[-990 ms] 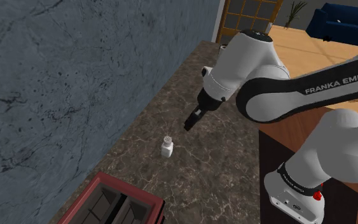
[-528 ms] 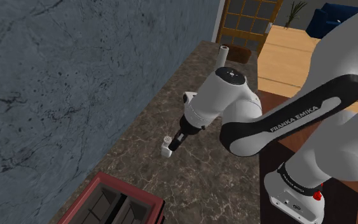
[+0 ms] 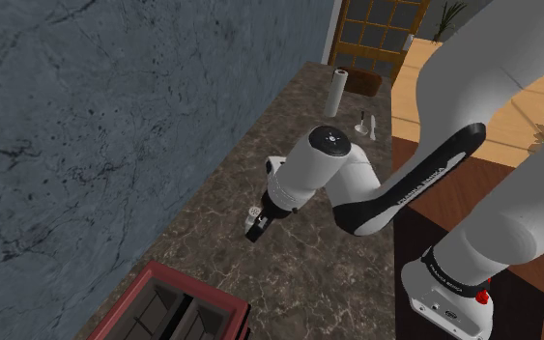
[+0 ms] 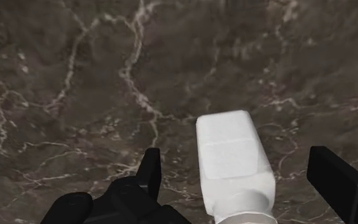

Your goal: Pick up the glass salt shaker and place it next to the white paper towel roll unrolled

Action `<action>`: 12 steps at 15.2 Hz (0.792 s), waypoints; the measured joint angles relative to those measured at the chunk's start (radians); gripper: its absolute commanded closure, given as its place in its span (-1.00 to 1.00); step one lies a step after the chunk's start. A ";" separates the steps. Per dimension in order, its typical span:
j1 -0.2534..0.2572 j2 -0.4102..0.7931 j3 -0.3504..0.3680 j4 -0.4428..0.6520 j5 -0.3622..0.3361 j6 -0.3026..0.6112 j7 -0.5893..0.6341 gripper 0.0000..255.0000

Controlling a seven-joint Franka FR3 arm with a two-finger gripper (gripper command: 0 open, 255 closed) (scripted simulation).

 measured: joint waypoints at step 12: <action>0.008 0.050 -0.038 0.028 -0.188 0.002 0.139 1.00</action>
